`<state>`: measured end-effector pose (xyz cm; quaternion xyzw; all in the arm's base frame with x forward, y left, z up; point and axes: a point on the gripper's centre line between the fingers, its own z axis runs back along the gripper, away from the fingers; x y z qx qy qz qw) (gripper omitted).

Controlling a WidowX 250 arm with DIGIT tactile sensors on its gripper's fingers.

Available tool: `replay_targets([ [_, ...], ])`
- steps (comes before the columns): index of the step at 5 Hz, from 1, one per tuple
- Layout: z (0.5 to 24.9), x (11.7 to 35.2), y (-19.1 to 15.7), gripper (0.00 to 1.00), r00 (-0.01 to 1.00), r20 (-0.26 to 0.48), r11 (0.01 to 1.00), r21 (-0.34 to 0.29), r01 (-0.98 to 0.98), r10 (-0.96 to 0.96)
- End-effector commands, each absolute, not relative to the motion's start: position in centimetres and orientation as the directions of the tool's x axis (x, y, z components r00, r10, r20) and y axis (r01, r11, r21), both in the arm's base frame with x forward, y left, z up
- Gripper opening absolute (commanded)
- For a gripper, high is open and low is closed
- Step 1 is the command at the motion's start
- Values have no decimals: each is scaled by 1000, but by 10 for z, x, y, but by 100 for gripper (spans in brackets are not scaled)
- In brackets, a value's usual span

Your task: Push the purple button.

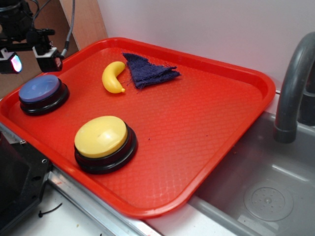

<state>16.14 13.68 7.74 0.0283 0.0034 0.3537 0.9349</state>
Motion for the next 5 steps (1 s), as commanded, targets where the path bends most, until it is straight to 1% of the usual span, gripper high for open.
replay_targets([
  [1, 117, 163, 155, 100, 749, 139, 754, 29, -656, 647],
  [2, 124, 164, 158, 100, 752, 150, 759, 20, -651, 642],
  [3, 131, 165, 157, 100, 746, 169, 754, 23, -657, 644],
  [4, 138, 165, 156, 100, 743, 187, 755, 14, -656, 642],
  [5, 142, 162, 156, 100, 742, 186, 755, -6, -655, 645],
])
